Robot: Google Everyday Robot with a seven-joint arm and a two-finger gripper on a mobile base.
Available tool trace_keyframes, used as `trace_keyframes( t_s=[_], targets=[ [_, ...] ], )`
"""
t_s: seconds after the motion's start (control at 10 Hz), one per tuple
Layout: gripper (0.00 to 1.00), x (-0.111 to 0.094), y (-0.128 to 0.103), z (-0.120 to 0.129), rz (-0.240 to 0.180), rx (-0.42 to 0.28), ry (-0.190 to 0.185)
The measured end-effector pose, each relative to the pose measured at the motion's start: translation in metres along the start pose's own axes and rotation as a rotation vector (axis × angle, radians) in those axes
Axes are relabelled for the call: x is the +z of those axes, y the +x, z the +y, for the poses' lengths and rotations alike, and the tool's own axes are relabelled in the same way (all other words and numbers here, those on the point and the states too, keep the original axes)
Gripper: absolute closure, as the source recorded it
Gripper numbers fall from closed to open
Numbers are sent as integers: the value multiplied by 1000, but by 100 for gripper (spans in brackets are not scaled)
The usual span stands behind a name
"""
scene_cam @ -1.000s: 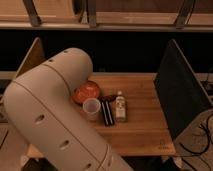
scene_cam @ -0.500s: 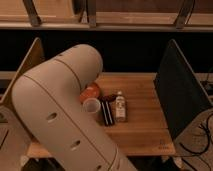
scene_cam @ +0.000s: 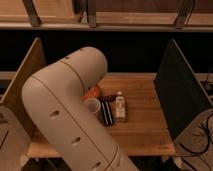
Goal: Wipe the white sponge on the table
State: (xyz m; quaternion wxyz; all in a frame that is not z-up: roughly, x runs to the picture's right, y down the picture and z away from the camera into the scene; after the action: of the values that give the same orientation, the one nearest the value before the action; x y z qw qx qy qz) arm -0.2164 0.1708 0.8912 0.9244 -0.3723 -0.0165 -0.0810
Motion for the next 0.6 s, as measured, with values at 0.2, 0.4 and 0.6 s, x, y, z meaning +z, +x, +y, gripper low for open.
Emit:
trace_keyframes(
  t_s=[0.2, 0.4, 0.6],
  targets=[
    [93, -9, -3, -23, -6, -4, 38],
    [76, -30, 3, -35, 9, 2, 86],
    [53, -50, 14, -28, 23, 28, 125]
  ],
)
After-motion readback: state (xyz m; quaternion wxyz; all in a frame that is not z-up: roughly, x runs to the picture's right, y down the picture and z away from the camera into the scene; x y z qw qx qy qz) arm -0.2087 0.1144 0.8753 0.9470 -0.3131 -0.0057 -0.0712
